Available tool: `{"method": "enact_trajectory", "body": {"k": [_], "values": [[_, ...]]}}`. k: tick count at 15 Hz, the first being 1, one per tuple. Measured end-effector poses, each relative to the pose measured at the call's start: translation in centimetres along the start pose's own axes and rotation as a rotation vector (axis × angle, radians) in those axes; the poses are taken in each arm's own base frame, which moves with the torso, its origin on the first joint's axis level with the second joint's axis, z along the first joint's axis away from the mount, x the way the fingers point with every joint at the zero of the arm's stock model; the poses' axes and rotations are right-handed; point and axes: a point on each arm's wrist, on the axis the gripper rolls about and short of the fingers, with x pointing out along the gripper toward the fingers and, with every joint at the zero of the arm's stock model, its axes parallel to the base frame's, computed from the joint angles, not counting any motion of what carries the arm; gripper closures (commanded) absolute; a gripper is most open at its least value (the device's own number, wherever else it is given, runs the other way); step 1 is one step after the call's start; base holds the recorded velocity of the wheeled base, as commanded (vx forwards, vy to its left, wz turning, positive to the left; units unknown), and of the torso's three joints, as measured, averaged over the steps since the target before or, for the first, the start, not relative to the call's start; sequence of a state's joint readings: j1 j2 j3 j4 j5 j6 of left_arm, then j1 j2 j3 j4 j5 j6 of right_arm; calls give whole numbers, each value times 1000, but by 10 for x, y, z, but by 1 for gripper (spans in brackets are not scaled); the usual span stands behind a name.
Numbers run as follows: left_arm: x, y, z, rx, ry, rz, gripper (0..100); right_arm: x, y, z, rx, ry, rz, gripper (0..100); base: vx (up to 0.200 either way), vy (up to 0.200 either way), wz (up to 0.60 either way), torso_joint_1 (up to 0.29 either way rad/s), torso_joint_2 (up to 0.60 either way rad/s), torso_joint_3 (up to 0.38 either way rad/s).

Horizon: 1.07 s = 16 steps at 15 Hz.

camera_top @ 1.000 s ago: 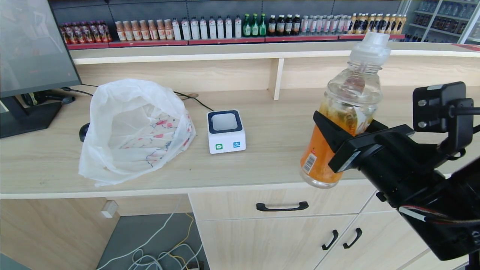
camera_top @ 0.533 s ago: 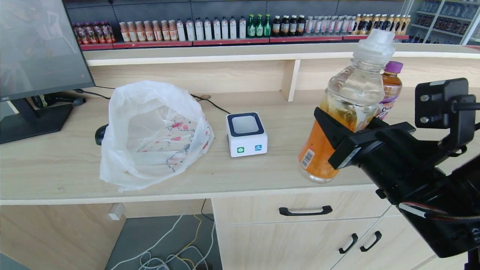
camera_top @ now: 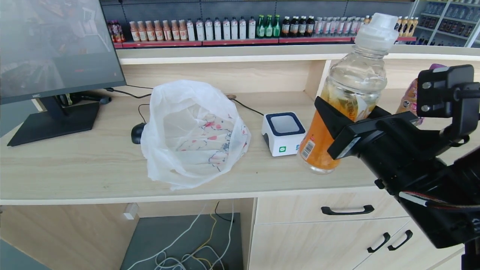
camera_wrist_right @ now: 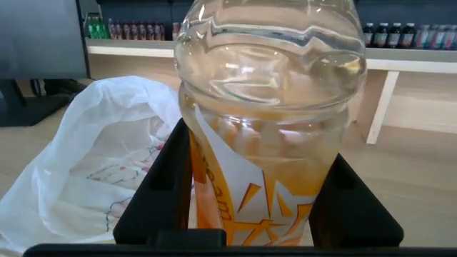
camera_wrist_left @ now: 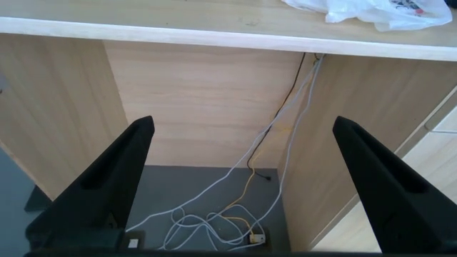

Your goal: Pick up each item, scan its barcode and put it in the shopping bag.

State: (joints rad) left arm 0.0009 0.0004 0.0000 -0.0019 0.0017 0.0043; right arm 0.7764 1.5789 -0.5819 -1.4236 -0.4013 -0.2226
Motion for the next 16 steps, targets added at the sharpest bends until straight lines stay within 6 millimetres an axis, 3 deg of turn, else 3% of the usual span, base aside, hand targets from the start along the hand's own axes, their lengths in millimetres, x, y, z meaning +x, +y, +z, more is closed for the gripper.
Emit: {"method": "enact_trajectory", "body": {"k": [9,16], "values": [[0,0,0,0,0,0,0,41,16,5,-159,-69,-32,100,0,0,0,0,0,0],[0,0,0,0,0,0,0,65,11,-4,-381,-73,-81,100,0,0,0,0,0,0]]}}
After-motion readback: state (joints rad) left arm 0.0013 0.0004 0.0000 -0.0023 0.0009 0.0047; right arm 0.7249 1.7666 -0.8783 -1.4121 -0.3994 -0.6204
